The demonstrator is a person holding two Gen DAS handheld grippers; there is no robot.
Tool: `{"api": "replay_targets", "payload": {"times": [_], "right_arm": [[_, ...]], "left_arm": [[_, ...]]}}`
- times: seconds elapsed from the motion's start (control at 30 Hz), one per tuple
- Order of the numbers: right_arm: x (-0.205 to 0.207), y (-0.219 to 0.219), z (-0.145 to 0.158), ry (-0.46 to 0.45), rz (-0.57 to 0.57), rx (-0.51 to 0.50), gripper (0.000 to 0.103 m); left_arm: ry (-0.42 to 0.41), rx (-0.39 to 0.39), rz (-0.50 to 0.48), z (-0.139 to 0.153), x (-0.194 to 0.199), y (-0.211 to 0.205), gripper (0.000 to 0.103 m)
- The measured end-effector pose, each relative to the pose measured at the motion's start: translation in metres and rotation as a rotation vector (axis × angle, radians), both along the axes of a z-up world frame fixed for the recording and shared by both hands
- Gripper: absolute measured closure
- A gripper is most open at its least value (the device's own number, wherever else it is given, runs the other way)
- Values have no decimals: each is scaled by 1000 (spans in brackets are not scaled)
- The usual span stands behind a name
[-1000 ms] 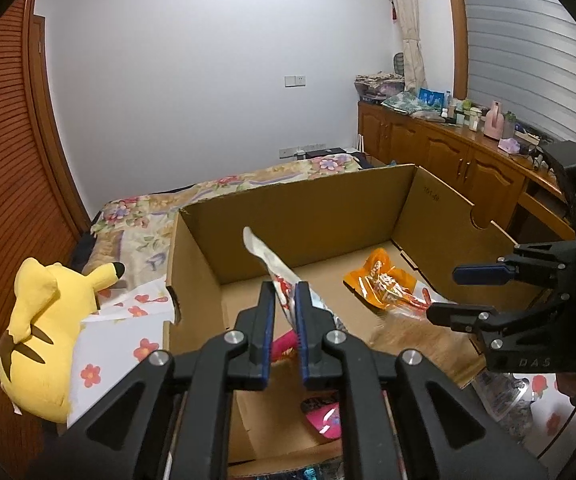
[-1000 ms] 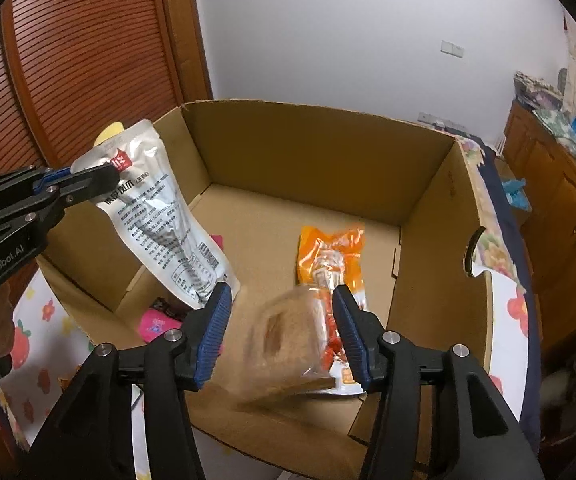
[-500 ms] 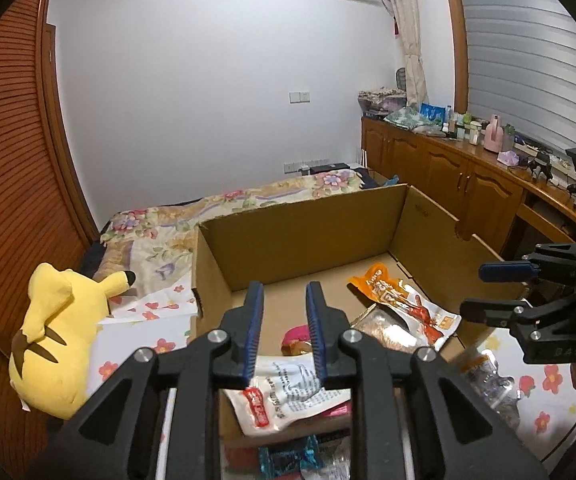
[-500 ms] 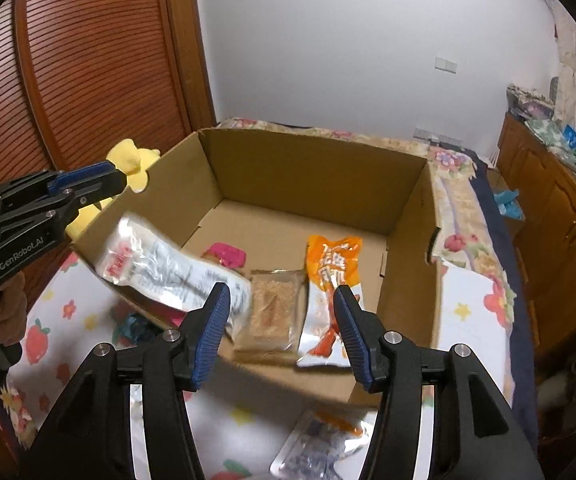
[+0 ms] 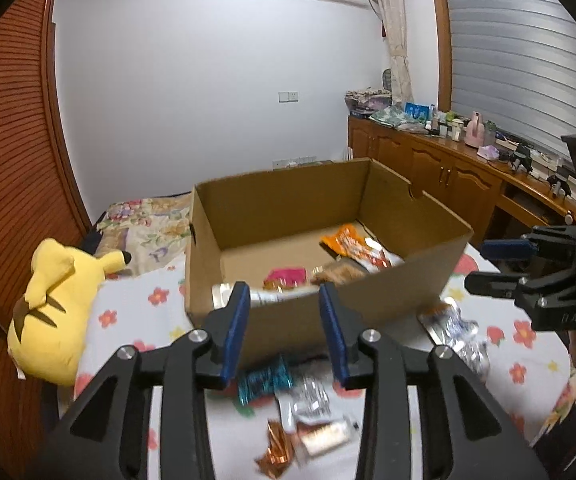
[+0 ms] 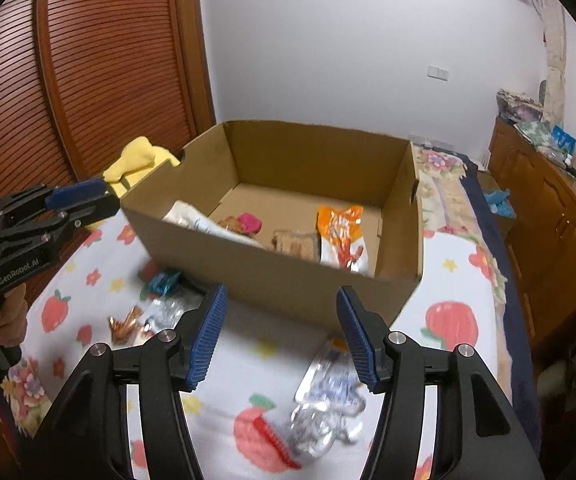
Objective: Organize snacks
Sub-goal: 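Withdraw both grippers from the box toward the remaining snacks, then grasp the white red-banded pouch with the right gripper while the left gripper grasps the copper foil wrapper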
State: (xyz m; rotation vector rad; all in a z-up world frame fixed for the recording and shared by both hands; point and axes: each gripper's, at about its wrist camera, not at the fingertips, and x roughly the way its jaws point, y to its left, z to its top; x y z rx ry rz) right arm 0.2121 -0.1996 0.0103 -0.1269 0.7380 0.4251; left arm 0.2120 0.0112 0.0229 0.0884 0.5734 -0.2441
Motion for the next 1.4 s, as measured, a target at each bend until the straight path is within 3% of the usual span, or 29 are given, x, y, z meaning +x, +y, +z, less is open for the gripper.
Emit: {"api": "replay_targets", "payload": {"times": [0.37,0.87,1.4], "right_arm": [[-38,-14,-20,14,-15,3,41],[-52,-35,-95,139,-69,-13,41],[-51,-49,-110,185,-109,37,36]], "left_arm": [[56,-8,5,-39,-39,5,64],[160,-10,27,-111,-44,21,64],[207,47,37,-135,-34,19,64]]}}
